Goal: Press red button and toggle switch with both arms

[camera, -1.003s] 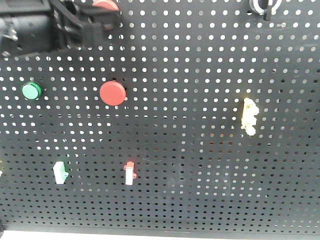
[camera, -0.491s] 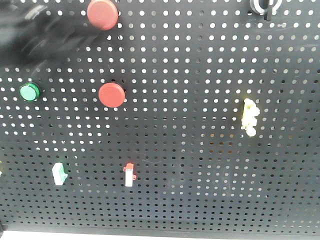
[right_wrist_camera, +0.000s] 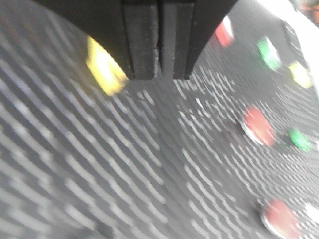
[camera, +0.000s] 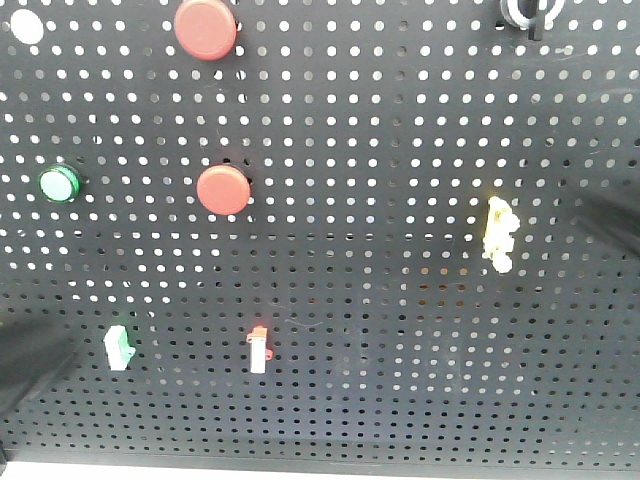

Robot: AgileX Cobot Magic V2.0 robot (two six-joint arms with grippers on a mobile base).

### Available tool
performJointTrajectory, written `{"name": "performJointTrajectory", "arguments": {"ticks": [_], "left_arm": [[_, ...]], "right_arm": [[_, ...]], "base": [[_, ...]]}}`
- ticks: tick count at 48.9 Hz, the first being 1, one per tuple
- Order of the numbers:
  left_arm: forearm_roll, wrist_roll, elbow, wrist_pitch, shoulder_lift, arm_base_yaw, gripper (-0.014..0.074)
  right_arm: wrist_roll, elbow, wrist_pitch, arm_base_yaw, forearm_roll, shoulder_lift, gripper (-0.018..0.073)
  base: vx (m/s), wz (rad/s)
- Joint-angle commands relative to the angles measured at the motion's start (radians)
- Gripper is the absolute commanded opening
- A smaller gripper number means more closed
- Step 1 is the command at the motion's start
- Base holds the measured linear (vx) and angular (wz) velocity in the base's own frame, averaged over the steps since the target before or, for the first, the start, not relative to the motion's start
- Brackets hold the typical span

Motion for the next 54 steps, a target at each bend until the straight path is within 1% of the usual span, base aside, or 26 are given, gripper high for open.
{"name": "performJointTrajectory", "arguments": {"ticks": [1, 5, 12, 21, 26, 41, 47, 54], "left_arm": [[-0.036, -0.013, -0.017, -0.070, -0.023, 0.000, 0.0002], [-0.038, -0.013, -0.019, -0.072, -0.023, 0.000, 0.0002], [-0.038, -0.013, -0.019, -0.071, -0.023, 0.000, 0.0002], [-0.038, -0.013, -0.019, -0.070, -0.023, 0.000, 0.0002], [-0.037, -0.013, -0.019, -0.070, -0.023, 0.000, 0.0002], [-0.037, -0.013, -0.019, -0.070, -0.023, 0.000, 0.0002], [-0.039, -0.013, -0.019, -0.066, -0.023, 0.000, 0.0002], [-0.039, -0.037, -0.019, -0.065, -0.023, 0.000, 0.0002]], "right_arm": [[-0.030, -0.119, -0.052, 0.047, 0.066, 0.066, -0.0003], [-0.013, -0.203, -0.086, 0.069, 0.066, 0.136, -0.0003], [-0.008, -0.292, -0.097, 0.069, 0.066, 0.194, -0.0003], [-0.003, -0.321, -0.162, 0.068, 0.066, 0.208, -0.0003], [-0.001, -0.321, -0.173, 0.068, 0.053, 0.208, -0.0003], [0.053, -0.321, -0.229, 0.068, -0.053, 0.208, -0.0003], [0.071, -0.318, -0.229, 0.068, -0.130, 0.208, -0.0003], [0.136, -0.318, -0.248, 0.068, -0.225, 0.205, -0.0003]], "base": [[0.00, 0.00], [0.00, 0.00], [0.00, 0.00], [0.00, 0.00], [0.00, 0.00], [0.00, 0.00], [0.00, 0.00], [0.00, 0.00]]}}
